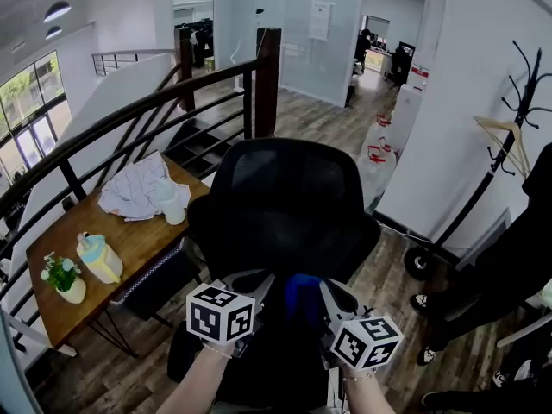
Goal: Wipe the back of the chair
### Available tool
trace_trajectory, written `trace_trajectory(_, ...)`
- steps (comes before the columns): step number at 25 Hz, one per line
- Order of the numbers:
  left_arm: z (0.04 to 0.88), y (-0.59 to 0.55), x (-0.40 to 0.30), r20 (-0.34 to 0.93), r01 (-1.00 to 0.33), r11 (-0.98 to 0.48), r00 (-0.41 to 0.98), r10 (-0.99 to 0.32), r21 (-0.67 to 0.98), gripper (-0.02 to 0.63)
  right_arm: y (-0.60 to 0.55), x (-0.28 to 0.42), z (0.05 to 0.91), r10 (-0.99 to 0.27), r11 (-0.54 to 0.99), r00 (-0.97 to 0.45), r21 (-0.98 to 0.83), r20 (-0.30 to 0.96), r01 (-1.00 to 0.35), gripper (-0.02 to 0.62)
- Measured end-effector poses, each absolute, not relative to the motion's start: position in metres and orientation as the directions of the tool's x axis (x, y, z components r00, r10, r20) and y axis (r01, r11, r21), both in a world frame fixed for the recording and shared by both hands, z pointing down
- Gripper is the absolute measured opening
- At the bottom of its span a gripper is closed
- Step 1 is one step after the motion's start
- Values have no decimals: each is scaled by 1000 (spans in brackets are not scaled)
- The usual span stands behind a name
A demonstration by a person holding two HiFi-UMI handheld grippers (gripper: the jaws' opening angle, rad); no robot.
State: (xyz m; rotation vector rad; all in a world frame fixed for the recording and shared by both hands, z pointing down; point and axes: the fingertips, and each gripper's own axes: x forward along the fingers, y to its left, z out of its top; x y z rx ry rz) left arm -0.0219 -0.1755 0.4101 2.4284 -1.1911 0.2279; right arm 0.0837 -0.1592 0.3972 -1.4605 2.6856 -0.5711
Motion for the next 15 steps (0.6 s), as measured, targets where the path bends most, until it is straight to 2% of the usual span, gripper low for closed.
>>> trace_trajectory(15,420,-165,-21,347,-783,-536,621,-703,315,34,-150,75,404,-794,522,-584,-302,169,-797,26)
